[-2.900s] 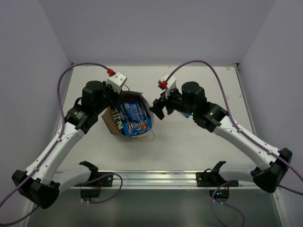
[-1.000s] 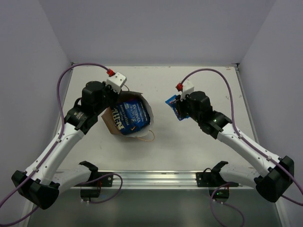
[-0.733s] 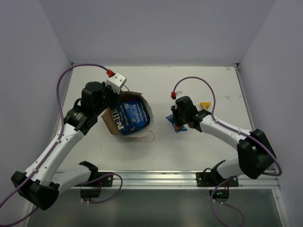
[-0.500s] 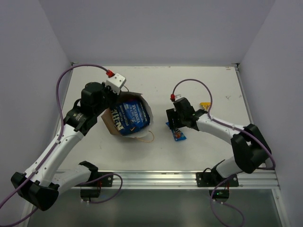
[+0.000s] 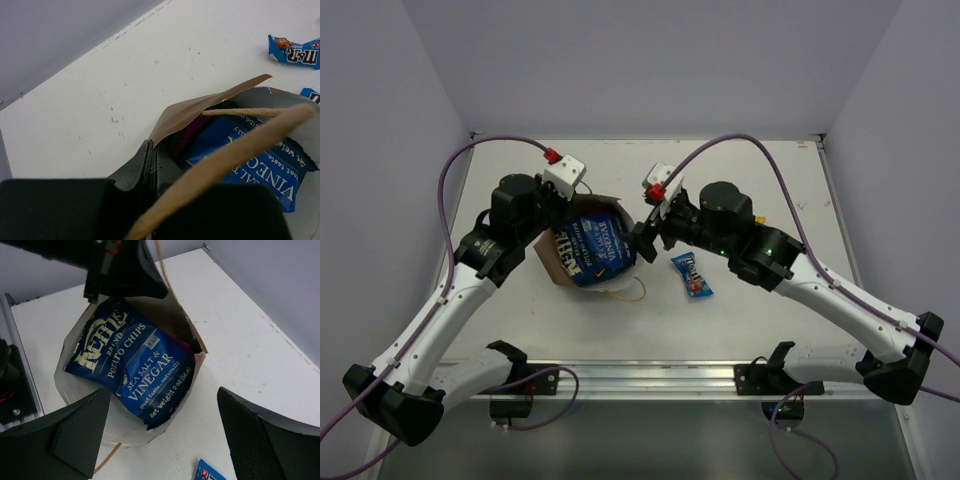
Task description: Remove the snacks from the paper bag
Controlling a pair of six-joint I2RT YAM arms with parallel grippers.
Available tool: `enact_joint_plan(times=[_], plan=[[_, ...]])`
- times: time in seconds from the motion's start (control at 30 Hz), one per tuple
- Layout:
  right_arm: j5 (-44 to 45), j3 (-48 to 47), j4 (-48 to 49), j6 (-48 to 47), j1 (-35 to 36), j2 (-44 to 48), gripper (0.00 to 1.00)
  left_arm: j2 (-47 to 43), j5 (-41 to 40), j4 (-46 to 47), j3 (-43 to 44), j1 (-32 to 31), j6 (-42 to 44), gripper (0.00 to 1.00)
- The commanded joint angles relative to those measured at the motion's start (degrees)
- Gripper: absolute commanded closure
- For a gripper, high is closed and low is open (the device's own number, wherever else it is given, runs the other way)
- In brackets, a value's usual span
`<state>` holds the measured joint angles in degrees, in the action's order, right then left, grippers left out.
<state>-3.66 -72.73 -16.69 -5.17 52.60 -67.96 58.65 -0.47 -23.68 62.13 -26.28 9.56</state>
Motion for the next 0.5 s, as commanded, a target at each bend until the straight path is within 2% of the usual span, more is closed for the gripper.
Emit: enact_joint_plan(times=[0.0, 0.1, 0.27, 0.47], plan=[[-7.14, -3.02, -0.89, -9.41, 2.58, -5.76, 0.09, -1.70, -0.23, 4.52, 1.68, 0.18, -0.95, 1.00], [-7.94, -5.05, -1.24, -11.35, 4.87, -10.77, 0.10, -1.09, 0.21, 4.43, 2.12, 0.09, -1.30, 1.00], [-10.48, -3.56, 4.56, -12.14, 5.32, -15.26, 0.10, -0.91, 0.21, 4.35, 2.82, 0.18, -1.92, 1.00], [-8.65, -3.65, 10.79, -11.01, 6.11, -21.59, 0.10, -0.65, 2.23, 4.35, 2.65, 0.18, -2.53, 1.00]])
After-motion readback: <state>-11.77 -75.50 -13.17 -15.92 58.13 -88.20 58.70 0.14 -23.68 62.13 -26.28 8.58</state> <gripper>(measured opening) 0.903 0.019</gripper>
